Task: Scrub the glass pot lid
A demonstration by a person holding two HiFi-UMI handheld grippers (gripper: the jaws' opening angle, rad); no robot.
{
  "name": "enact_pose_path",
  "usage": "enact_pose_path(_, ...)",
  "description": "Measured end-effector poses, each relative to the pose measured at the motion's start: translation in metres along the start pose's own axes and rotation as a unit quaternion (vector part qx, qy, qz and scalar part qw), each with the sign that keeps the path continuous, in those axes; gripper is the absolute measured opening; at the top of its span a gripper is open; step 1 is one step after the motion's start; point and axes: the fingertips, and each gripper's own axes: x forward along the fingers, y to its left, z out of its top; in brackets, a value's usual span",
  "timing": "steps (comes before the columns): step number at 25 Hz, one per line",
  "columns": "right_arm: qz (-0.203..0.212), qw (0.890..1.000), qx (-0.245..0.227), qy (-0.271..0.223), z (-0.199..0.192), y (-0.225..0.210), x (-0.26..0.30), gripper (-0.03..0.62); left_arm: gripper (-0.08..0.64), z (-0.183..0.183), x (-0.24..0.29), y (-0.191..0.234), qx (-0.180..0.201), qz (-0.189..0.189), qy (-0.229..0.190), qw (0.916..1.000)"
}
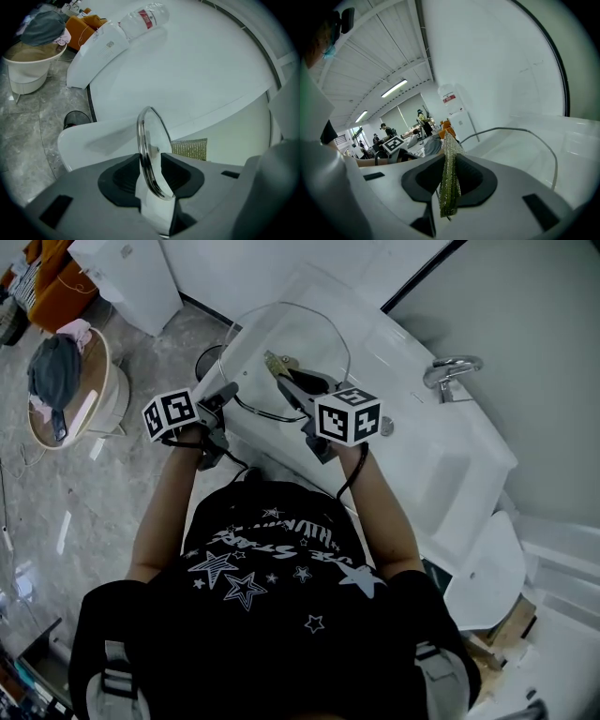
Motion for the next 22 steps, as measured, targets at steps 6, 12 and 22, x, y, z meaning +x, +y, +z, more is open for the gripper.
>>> enact_pose_path(6,0.026,1.000,-0.004,0.007,-0.003,0.003,-0.007,0.072,0.132,0.011,-0.015,-0.006,0.016,0.017,-0.051,0.9984)
enact_pose_path(12,0.051,0.999,-0.016,0.001,-0.002,0.010,-0.024,0.072,0.138,0.002,-0.033,-0.016,0.039,0.040,-0.090,0.9944)
enact_pose_path(22,0.069,0.997,-0.045,-0.005,-0.017,0.021,-0.073,0.072,0.138,-0.030,-0.058,-0.060,0.152,0.089,-0.148,0.9731)
